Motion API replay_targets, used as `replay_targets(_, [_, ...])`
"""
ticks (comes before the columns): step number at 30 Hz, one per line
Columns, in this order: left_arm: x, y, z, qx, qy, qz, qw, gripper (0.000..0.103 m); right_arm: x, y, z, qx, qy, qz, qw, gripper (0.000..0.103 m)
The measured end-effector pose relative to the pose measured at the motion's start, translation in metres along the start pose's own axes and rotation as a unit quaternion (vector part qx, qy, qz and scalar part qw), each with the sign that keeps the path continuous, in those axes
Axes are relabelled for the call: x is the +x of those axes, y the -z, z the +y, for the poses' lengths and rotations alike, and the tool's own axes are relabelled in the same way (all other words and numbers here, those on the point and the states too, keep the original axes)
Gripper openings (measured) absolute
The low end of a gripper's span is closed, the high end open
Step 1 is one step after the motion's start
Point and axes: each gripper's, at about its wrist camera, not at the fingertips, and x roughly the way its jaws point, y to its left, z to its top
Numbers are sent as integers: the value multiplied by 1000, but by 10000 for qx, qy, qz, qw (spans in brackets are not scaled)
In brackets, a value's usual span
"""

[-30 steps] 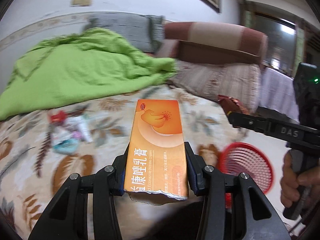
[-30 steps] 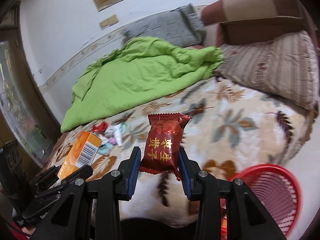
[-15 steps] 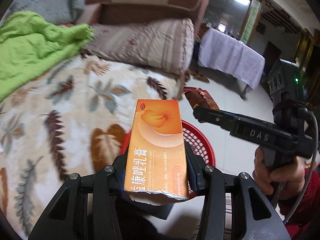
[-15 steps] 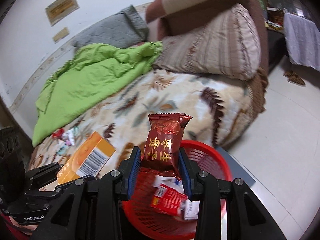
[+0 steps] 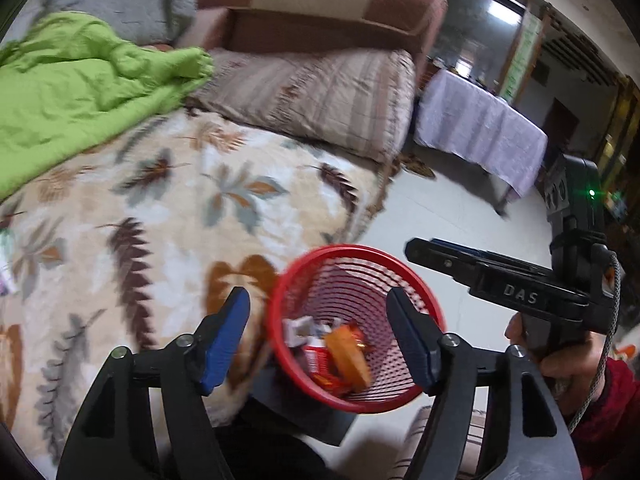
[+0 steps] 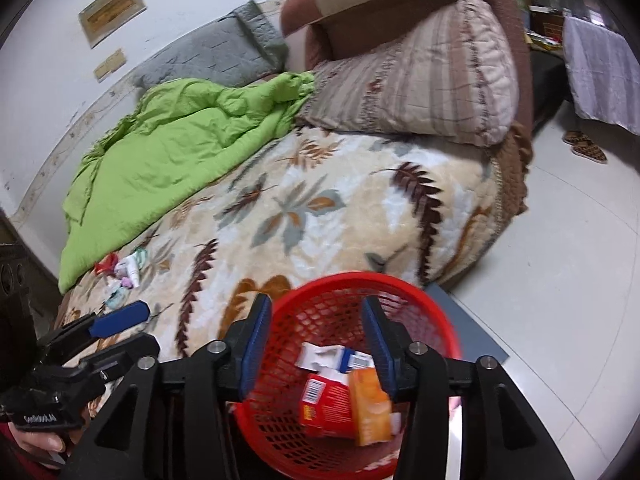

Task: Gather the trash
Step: 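Open both tools to drop the items into the wastebasket, then move both open tools back over the remaining trash on the bed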

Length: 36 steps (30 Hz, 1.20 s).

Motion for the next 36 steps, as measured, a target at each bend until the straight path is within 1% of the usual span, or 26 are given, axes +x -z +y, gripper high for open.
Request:
replay_targets(5, [-28, 7, 41, -325, -474, -153, 9982, 70, 18, 1, 43, -348, -341, 181, 9986, 52])
replay_targets(7, [-39, 11, 60, -477, -677, -242, 9963, 70, 26, 2, 63, -555, -527, 264, 9967, 52])
replay_targets(10, [-53, 17, 87, -657, -997, -326, 9923, 70, 37, 2, 92, -823, -680, 316, 9938, 52])
replay_targets(13, [-68, 25, 115, -921, -1247, -399, 9871, 70, 50, 1, 118, -973, -905, 436, 9902, 52])
replay_targets(17, [-87, 38, 158, -1314, -1738, -527, 9746, 70, 71, 1, 160, -1368, -1148, 596, 9821, 52])
replay_targets(19, [-97, 46, 185, -1611, -2073, -599, 9631, 70, 84, 0, 181, -1551, -1282, 725, 9769, 52])
replay_targets(21, [-104, 54, 210, -1869, -2429, -660, 9496, 70, 97, -2, 198, -1615, -1401, 842, 9732, 52])
replay_targets(23, [-113, 64, 238, -2173, -2833, -714, 9314, 70, 113, -4, 218, -1750, -1517, 966, 9680, 52])
replay_targets(25, [-119, 71, 261, -2406, -3145, -739, 9153, 70, 133, -6, 244, -1987, -1539, 1049, 9622, 52])
replay_targets(26, [-123, 76, 274, -2526, -3323, -762, 9055, 70, 141, -6, 254, -2073, -1557, 1076, 9598, 52])
replay_targets(27, [-127, 81, 286, -2613, -3496, -798, 8962, 70, 153, -7, 266, -2155, -1589, 1145, 9567, 52])
replay_targets(28, [-129, 85, 294, -2659, -3614, -820, 8899, 70, 168, -7, 280, -2221, -1646, 1253, 9528, 52])
replay_targets(29, [-132, 92, 307, -2723, -3798, -835, 8801, 70, 183, -9, 293, -2231, -1708, 1328, 9505, 52])
replay_targets(31, [-136, 102, 321, -2802, -3965, -848, 8701, 70, 210, -12, 315, -2259, -1747, 1433, 9476, 52])
replay_targets(32, [-136, 106, 328, -2870, -3984, -809, 8674, 70, 220, -12, 322, -2307, -1750, 1486, 9456, 52])
replay_targets(34, [-137, 112, 341, -3079, -3901, -761, 8644, 70, 254, -13, 345, -2357, -1735, 1611, 9425, 52])
replay_targets(36, [-139, 114, 346, -3072, -3940, -766, 8629, 70, 278, -14, 360, -2383, -1714, 1701, 9407, 52])
